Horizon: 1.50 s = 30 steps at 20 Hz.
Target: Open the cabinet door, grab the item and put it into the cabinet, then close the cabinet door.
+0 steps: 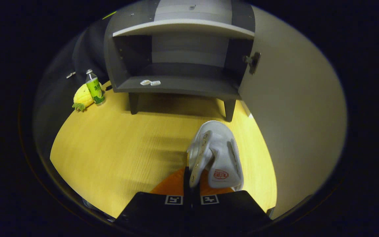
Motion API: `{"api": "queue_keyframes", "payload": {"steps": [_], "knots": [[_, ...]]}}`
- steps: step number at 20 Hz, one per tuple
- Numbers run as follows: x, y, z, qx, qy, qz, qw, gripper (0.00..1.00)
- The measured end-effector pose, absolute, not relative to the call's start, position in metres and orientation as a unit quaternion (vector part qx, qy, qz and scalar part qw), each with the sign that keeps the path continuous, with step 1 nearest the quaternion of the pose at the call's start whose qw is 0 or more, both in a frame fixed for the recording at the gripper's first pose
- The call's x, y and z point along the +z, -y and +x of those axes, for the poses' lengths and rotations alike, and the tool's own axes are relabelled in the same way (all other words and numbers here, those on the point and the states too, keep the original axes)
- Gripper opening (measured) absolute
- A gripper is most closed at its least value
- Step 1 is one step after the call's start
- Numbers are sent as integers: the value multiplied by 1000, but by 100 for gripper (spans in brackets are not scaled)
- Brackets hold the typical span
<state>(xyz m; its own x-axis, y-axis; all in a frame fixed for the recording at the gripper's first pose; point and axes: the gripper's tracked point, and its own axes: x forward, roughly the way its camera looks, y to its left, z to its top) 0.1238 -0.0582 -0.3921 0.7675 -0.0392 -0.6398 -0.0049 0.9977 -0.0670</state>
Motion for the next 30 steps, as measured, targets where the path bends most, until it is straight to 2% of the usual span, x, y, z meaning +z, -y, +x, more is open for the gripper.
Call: {"api": "queue_keyframes", "payload": {"steps": [9,18,23,30], "knots": [[-210,11,137,26,-239,-36,970,5],[-69,-19,223,46,-146,-74,985,5],[-34,-30,278,53,-133,-61,988,5],[-47,-15,378,21,-168,-74,983,5]]}}
